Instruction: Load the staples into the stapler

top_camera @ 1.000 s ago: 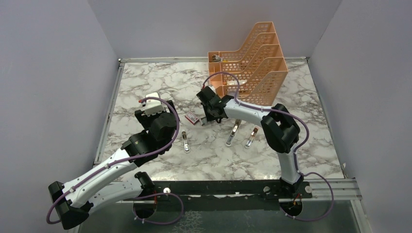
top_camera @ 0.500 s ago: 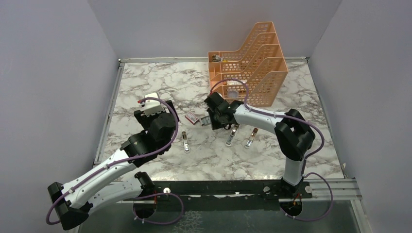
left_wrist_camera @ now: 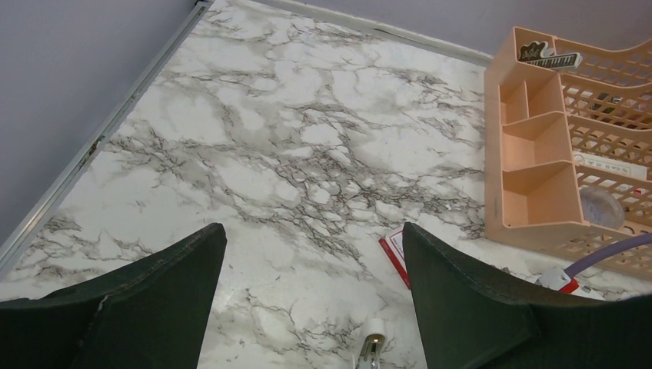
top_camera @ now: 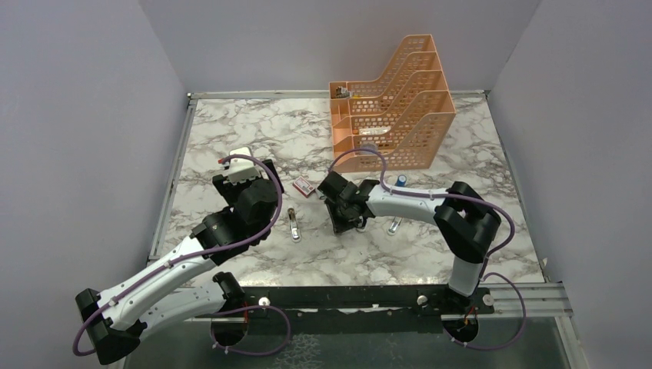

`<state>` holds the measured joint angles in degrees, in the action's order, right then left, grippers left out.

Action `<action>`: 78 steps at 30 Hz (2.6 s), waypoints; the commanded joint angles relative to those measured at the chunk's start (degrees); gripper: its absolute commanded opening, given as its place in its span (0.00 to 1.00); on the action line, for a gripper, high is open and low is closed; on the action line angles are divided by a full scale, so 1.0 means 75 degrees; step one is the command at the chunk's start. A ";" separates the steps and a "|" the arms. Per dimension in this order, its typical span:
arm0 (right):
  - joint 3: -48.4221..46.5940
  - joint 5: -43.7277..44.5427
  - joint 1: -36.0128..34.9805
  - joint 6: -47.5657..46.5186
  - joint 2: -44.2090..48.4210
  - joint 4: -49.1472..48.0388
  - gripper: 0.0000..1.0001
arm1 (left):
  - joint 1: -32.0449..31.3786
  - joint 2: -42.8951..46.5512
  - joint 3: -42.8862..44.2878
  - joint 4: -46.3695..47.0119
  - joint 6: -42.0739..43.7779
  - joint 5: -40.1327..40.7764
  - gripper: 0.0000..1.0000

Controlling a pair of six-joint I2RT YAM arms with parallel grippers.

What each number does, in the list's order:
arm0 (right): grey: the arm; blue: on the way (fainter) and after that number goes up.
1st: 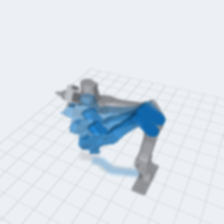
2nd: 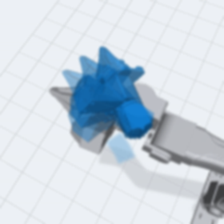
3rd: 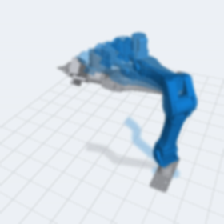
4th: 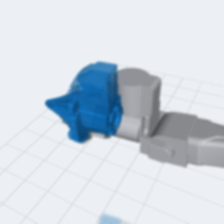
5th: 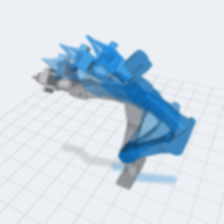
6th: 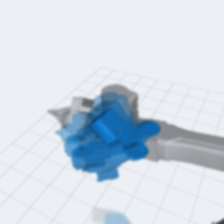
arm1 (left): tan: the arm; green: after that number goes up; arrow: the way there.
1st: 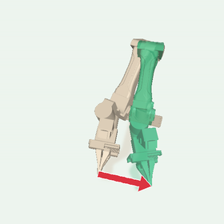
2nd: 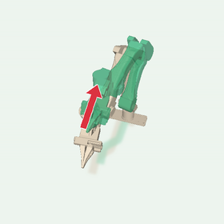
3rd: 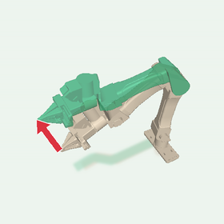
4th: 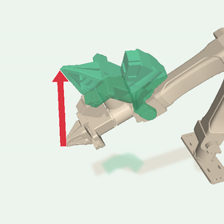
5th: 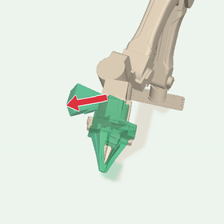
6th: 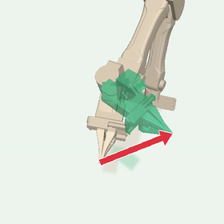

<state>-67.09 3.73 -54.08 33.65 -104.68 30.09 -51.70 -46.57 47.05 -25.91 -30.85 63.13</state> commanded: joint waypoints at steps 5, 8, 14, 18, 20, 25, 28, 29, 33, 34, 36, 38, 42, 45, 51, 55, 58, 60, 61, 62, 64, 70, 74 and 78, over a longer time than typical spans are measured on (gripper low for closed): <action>-0.0277 0.0206 0.0007 0.0132 -0.0150 0.0309 0.42 | 0.0050 0.0069 -0.0074 0.0093 -0.0047 -0.0121 0.86; -0.0386 0.0262 0.0007 0.0157 -0.0189 0.0330 0.43 | 0.0048 0.0057 -0.0072 0.0097 -0.0047 -0.0109 0.86; -0.0348 0.0724 0.0006 0.0391 -0.0020 0.0416 0.45 | 0.0049 0.0062 -0.0096 0.0092 -0.0047 -0.0086 0.86; -0.0308 0.0853 0.0010 0.0541 -0.0117 0.0566 0.49 | 0.0050 0.0047 -0.0097 0.0092 -0.0058 -0.0086 0.86; -0.0291 0.0874 0.0005 0.0620 -0.0159 0.0628 0.50 | 0.0046 0.0046 -0.0106 0.0091 -0.0058 -0.0097 0.86; -0.0248 0.0960 0.0007 0.0726 -0.0157 0.0726 0.51 | 0.0045 0.0067 -0.0102 0.0092 -0.0058 -0.0086 0.86; -0.0251 0.1050 0.0005 0.0779 -0.0163 0.0834 0.53 | 0.0046 0.0066 -0.0117 0.0092 -0.0058 -0.0086 0.86; -0.0254 0.1079 0.0013 0.0805 -0.0163 0.0869 0.53 | 0.0045 0.0068 -0.0120 0.0092 -0.0058 -0.0086 0.86; -0.0209 0.1120 0.0005 0.0885 -0.0103 0.0937 0.55 | 0.0048 0.0073 -0.0115 0.0092 -0.0069 -0.0086 0.86; -0.0190 0.1120 0.0006 0.0900 -0.0085 0.0953 0.55 | 0.0041 0.0075 -0.0120 0.0092 -0.0070 -0.0086 0.86; -0.0155 0.1112 0.0009 0.0926 -0.0033 0.0951 0.56 | 0.0048 0.0075 -0.0121 0.0092 -0.0070 -0.0092 0.86; -0.0108 0.1091 0.0004 0.0938 0.0005 0.0966 0.58 | 0.0043 0.0068 -0.0121 0.0092 -0.0070 -0.0097 0.86; -0.0048 0.1080 0.0009 0.0962 0.0047 0.0980 0.62 | 0.0048 0.0068 -0.0119 0.0092 -0.0070 -0.0098 0.86; 0.0006 0.1075 0.0011 0.0963 0.0080 0.0971 0.66 | 0.0049 0.0088 -0.0126 0.0086 -0.0082 -0.0109 0.86; 0.0016 0.1120 0.0004 0.1006 0.0106 0.1034 0.68 | 0.0048 0.0066 -0.0120 0.0092 -0.0082 -0.0098 0.86; 0.0047 0.1177 0.0006 0.1072 0.0117 0.1132 0.70 | 0.0042 0.0057 -0.0118 0.0092 -0.0082 -0.0097 0.86; 0.0080 0.1252 0.0015 0.1143 0.0141 0.1209 0.73 | 0.0049 0.0043 -0.0119 0.0094 -0.0082 -0.0086 0.86; 0.0086 0.1299 0.0009 0.1176 0.0162 0.1252 0.74 | 0.0041 0.0023 -0.0103 0.0097 -0.0082 -0.0086 0.86; 0.0086 0.1316 0.0012 0.1190 0.0181 0.1267 0.74 | 0.0047 0.0016 -0.0107 0.0103 -0.0082 -0.0086 0.86; 0.0092 0.1328 0.0011 0.1190 0.0190 0.1270 0.75 | 0.0047 0.0010 -0.0100 0.0103 -0.0082 -0.0086 0.86; 0.0098 0.1342 0.0011 0.1197 0.0222 0.1265 0.75 | 0.0048 0.0007 -0.0094 0.0098 -0.0082 -0.0086 0.86; 0.0091 0.1115 0.0004 0.0902 0.0278 0.0991 0.74 | 0.0044 0.0008 -0.0097 0.0103 -0.0082 -0.0096 0.86; 0.0068 0.0828 0.0011 0.0464 0.0559 0.0423 0.71 | 0.0040 -0.0023 -0.0075 0.0103 -0.0082 -0.0098 0.86; -0.0263 0.0897 0.0011 0.0207 0.0319 0.0492 0.70 | 0.0044 -0.0032 -0.0074 0.0097 -0.0072 -0.0093 0.86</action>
<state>-66.92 10.83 -53.93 38.22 -102.56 35.57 -51.70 -46.72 46.68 -25.87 -30.94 62.98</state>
